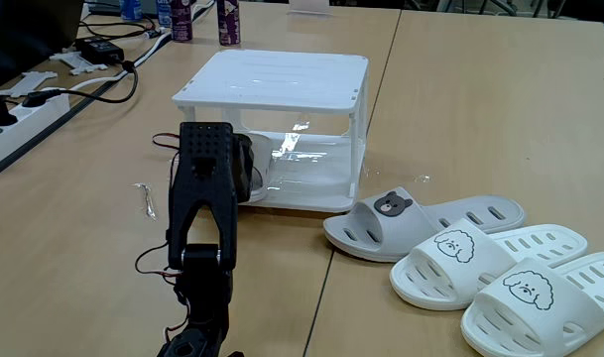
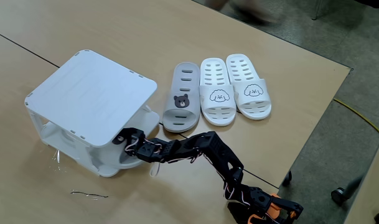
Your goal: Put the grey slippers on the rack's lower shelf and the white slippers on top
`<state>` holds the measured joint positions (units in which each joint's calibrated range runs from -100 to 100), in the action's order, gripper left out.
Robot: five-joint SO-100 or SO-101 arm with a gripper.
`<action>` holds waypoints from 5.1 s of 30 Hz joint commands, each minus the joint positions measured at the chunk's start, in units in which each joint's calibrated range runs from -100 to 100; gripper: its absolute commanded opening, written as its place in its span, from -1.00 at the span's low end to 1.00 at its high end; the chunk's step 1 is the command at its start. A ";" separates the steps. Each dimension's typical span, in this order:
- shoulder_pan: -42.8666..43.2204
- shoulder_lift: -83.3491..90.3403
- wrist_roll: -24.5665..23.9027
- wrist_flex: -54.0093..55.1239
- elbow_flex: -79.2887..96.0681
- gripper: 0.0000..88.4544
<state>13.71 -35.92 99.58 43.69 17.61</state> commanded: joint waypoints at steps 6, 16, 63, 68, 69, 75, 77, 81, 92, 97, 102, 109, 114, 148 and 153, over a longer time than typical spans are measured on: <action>-0.39 -8.13 0.42 -9.26 -26.95 -0.98; 0.11 -21.42 0.42 -18.32 -50.94 -0.98; 2.74 -2.24 0.42 -24.45 -20.00 -0.25; 3.89 -1.23 0.42 -24.45 -19.19 -0.25; 3.97 -0.56 0.42 -24.45 -18.38 -0.26; 3.48 1.63 0.42 -18.58 -11.16 -0.27; 3.48 2.89 0.42 -18.24 -8.63 -0.28; 3.48 6.17 0.42 -18.15 -4.39 -0.51; 3.48 8.61 0.42 -14.96 -2.59 -0.35; 3.56 13.92 0.42 -14.79 2.91 -0.35; 3.48 20.31 0.42 -10.99 11.39 -0.27; 3.48 33.60 0.42 -9.35 25.83 -0.27; 3.48 51.27 0.42 -9.26 44.14 -0.61; -25.39 15.93 0.42 35.77 63.63 -0.98; -28.92 13.58 0.42 35.69 53.61 -0.62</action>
<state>-13.26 -21.73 99.63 78.20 77.81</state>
